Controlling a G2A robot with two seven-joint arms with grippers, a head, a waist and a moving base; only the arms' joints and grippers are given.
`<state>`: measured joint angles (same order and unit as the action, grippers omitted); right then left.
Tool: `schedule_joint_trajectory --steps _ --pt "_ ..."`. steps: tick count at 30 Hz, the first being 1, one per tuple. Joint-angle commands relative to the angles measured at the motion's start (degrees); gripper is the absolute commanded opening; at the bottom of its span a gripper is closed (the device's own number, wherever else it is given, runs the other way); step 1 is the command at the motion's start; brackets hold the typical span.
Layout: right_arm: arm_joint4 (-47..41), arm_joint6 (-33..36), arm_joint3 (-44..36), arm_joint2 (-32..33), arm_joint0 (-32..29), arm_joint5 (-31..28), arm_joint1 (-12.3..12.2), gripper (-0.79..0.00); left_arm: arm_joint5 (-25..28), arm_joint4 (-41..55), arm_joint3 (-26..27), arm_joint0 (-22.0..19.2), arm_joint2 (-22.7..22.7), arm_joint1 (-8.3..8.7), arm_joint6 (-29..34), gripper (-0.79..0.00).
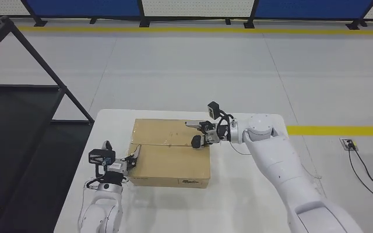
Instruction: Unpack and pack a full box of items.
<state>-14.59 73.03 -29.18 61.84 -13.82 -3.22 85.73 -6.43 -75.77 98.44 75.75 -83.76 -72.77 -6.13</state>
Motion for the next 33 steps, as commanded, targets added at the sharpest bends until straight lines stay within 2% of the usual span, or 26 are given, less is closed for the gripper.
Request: schedule_joint_trajectory --steps 1,4,7,10,13,14,16,17,27,33 --pt "0.5 0.3 -2.0 0.2 -0.9 -2.1 -0.4 0.000 -2.5 3.9 1.4 1.5 -2.2 -0.15 -1.9 0.000" --pt "1.0 0.3 -4.6 0.7 -2.1 -3.8 -1.0 0.000 -3.9 5.4 2.2 4.2 -6.2 0.00 -4.0 0.000" --pt "1.5 0.4 -7.1 1.0 -3.1 -4.0 -1.4 0.000 -2.8 2.9 1.2 7.1 -9.9 0.46 -5.8 0.000" --pt "2.0 0.3 -8.9 1.2 -3.8 -3.3 -1.8 0.000 -0.4 -5.5 -1.7 9.6 -12.9 1.25 -8.2 0.000" --pt "2.3 0.4 -10.2 1.1 -3.9 -2.2 -2.0 0.000 1.5 -12.2 -4.8 10.5 -13.9 1.79 -10.2 0.000" --pt "2.3 0.4 -10.4 1.0 -4.0 -1.9 -2.1 0.000 0.4 -14.8 -5.9 10.4 -13.9 1.87 -11.1 0.000" --pt "2.3 0.5 -10.7 0.9 -4.0 -1.6 -2.1 0.000 -0.7 -13.8 -7.2 9.9 -13.1 1.64 -10.6 0.000" --pt "2.3 0.6 -10.7 0.7 -4.0 -1.4 -2.1 0.000 -0.5 -11.1 -6.9 9.6 -12.7 1.43 -10.1 0.000" --pt "0.8 -0.5 -12.4 0.5 -4.9 -2.1 -2.3 0.000 -0.5 -11.2 -6.9 9.6 -12.7 1.43 -10.0 0.000" --pt "1.3 -1.1 -13.6 0.1 -5.7 -0.6 -2.5 0.000 -3.8 -22.5 -9.4 8.4 -10.6 1.62 -14.9 0.000"
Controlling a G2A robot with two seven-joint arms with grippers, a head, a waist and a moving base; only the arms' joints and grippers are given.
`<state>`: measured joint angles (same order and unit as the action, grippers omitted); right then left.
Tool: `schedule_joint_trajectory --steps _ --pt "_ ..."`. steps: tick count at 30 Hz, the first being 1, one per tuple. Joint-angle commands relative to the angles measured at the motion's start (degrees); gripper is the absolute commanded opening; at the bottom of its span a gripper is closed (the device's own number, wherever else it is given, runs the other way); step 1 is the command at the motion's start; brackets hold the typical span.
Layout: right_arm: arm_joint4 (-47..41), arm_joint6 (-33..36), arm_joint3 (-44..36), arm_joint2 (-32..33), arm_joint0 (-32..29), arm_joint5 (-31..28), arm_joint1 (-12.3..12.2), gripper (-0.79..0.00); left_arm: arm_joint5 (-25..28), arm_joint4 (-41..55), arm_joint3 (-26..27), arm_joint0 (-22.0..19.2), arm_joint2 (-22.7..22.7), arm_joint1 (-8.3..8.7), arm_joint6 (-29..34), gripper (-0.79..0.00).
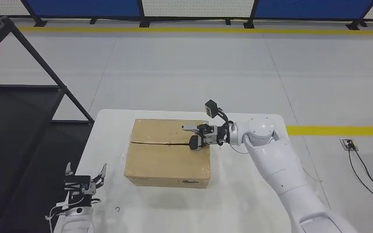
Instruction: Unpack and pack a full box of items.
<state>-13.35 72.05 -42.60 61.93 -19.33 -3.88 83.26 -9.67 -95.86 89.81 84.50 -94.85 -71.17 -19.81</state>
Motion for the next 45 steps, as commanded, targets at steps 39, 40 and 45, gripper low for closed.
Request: schedule_joint_trajectory --steps 39,40,45 --pt "-0.2 -1.5 -5.0 -2.2 -1.2 2.6 -1.0 0.000 -0.7 -21.1 -27.2 -20.4 11.4 -0.22 -8.2 0.000" --pt "-0.2 -1.6 -5.0 -2.3 -1.2 2.7 -1.0 0.000 0.1 -19.8 -26.8 -20.0 10.9 -0.16 -8.6 0.000" --pt "-0.7 -1.8 -4.5 -2.8 -0.7 2.8 -0.9 0.000 1.6 -18.3 -24.2 -17.4 8.6 0.43 -9.8 0.000"
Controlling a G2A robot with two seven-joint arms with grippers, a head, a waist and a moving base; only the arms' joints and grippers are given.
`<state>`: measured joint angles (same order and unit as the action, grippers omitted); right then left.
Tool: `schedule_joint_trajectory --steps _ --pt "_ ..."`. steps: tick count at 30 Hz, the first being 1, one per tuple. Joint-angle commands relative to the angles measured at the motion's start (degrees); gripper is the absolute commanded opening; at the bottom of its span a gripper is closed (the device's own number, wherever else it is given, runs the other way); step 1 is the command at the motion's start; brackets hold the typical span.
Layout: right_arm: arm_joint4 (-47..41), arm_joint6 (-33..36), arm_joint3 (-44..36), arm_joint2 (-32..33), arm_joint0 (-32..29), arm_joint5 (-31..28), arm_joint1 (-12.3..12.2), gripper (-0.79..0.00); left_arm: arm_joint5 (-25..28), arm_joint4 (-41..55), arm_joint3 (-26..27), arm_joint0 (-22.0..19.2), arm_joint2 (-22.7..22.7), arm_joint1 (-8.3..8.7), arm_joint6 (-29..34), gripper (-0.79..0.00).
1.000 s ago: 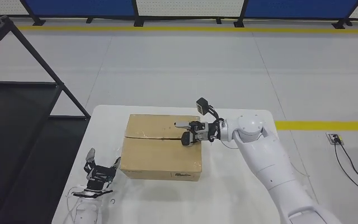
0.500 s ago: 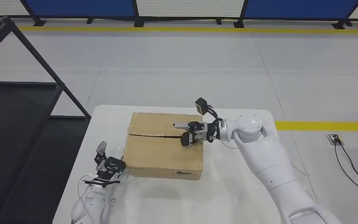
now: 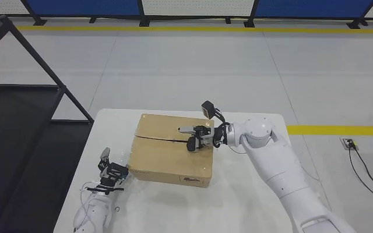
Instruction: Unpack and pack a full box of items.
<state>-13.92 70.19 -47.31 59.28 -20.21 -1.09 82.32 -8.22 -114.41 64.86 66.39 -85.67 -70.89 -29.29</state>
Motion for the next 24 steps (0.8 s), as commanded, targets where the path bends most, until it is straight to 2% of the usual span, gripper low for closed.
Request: schedule_joint_trajectory --steps 1,7,9,12,15,24 --pt "-0.2 0.1 0.4 -0.2 0.3 -0.1 0.1 0.000 0.7 1.5 1.4 1.3 -1.0 0.20 -0.5 0.000" --pt "-0.9 0.4 1.7 -0.5 0.8 -0.7 0.1 0.000 1.9 12.4 8.3 5.9 -5.0 0.22 -1.4 0.000" --pt "-1.0 0.6 2.1 -0.5 0.9 -1.0 0.0 0.000 4.9 19.6 11.1 7.3 -6.5 0.06 -0.6 0.000" --pt "-1.0 0.8 2.5 -0.5 1.0 -1.3 0.0 0.000 9.8 32.6 16.1 9.4 -9.6 -0.14 3.7 0.000" --pt "-1.2 1.0 2.9 -0.6 1.1 -1.6 -0.1 0.000 15.8 43.4 21.6 11.8 -12.6 -0.04 12.2 0.000" --pt "-2.2 1.6 4.7 -0.9 2.1 -2.0 0.0 0.000 16.4 43.7 22.3 12.2 -13.0 0.03 13.0 0.000"
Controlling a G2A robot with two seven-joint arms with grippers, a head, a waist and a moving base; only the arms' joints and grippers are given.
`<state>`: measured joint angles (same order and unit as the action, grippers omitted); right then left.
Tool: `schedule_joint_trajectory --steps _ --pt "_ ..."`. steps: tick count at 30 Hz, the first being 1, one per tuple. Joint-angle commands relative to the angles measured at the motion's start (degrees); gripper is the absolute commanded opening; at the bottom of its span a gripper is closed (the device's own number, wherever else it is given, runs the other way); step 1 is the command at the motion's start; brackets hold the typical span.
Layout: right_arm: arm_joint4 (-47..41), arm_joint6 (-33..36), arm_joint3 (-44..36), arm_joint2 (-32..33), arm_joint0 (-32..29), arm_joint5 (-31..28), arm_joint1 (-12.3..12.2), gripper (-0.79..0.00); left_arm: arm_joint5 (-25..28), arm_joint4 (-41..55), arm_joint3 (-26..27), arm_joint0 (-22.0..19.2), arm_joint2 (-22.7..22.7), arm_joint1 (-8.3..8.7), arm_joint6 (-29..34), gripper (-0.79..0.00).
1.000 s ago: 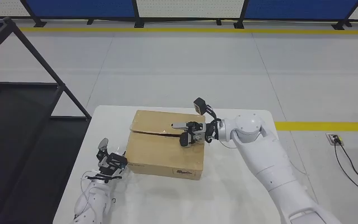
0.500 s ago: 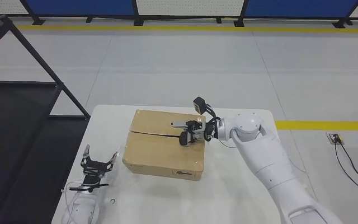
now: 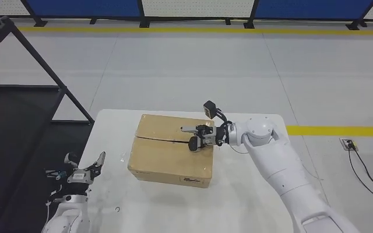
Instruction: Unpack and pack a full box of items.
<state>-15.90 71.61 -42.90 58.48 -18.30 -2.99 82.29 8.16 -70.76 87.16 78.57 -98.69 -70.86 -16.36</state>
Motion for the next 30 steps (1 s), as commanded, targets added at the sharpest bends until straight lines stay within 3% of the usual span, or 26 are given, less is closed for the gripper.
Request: schedule_joint_trajectory --steps 1,5,7,14,17,27,30 --pt "-0.3 0.2 0.6 -0.2 0.3 -0.1 0.1 0.000 1.0 2.4 0.0 0.2 0.5 -0.13 2.0 0.000" --pt "-0.9 0.4 1.6 -0.8 0.9 -0.6 0.4 0.000 2.2 19.5 2.2 -1.8 -0.2 -0.48 16.7 0.000" --pt "-1.1 0.4 2.3 -1.2 1.3 -0.9 0.6 0.000 0.6 31.7 4.2 -3.2 -2.1 -0.44 27.6 0.000" --pt "-1.9 0.3 4.0 -1.9 2.1 -1.6 1.1 0.000 -7.3 56.2 7.2 -6.4 -7.7 0.55 55.6 0.000" --pt "-2.0 0.2 4.6 -2.1 2.3 -1.7 1.2 0.000 -15.8 65.5 4.8 -9.2 -10.1 1.43 70.1 0.000" --pt "-2.4 -1.3 4.1 -2.5 2.4 -3.9 1.5 0.000 -17.0 66.2 4.4 -9.3 -9.8 1.51 70.1 0.000" --pt "-2.4 -1.1 3.9 -2.3 2.6 -4.1 1.4 0.000 -21.5 70.4 2.7 -10.3 -8.5 1.24 67.3 0.000"
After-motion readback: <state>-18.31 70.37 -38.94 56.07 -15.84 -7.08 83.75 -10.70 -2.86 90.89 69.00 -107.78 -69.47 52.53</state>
